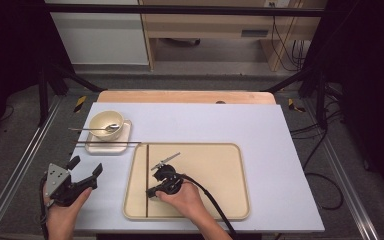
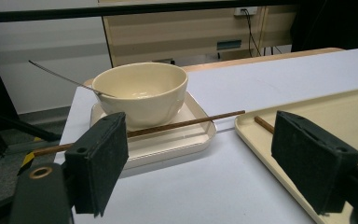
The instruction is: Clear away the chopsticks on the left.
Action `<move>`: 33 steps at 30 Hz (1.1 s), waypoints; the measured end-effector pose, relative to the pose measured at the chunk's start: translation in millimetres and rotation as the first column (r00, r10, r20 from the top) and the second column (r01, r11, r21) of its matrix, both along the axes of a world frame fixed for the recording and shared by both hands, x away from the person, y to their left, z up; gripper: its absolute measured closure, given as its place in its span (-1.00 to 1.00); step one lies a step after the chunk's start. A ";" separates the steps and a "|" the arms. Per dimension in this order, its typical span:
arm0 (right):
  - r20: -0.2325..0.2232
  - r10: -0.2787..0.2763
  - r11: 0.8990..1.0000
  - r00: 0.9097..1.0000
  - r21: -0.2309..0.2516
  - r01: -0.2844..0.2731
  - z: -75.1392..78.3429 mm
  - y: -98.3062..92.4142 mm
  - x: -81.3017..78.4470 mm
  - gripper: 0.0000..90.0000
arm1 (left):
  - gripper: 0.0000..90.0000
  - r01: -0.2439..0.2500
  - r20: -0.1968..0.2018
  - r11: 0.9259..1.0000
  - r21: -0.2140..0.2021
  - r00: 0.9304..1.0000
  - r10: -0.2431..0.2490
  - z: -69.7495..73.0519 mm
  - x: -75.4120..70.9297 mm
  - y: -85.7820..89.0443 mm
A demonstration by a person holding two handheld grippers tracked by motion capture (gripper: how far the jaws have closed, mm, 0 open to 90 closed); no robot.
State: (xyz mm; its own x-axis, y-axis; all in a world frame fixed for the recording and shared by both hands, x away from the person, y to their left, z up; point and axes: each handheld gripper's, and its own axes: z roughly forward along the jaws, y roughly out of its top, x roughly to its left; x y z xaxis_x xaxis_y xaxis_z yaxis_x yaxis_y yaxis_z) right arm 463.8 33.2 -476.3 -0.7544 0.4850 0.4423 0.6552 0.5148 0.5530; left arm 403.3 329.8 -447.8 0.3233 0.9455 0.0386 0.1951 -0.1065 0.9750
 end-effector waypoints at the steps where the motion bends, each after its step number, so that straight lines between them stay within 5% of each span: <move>1: -0.002 -0.003 1.000 1.000 -0.001 0.003 0.2 1.0 -0.2 1.00 | -0.59 0.000 0.000 1.000 0.000 1.000 0.000 0.0 0.0 -0.1; 33: -0.013 0.023 0.999 1.000 0.025 -0.023 -0.5 18.3 -3.9 1.00 | -0.58 -0.008 0.004 1.000 -0.004 1.000 0.008 1.2 -0.7 2.1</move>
State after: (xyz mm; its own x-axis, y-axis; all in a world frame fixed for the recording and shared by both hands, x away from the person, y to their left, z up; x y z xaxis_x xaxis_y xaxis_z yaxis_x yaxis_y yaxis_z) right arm 459.9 51.5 -476.8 -0.7594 0.4566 0.4636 0.6505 0.5161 0.5572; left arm 402.7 331.9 -446.6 0.3159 0.9481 0.0359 0.1919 -0.1009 0.9762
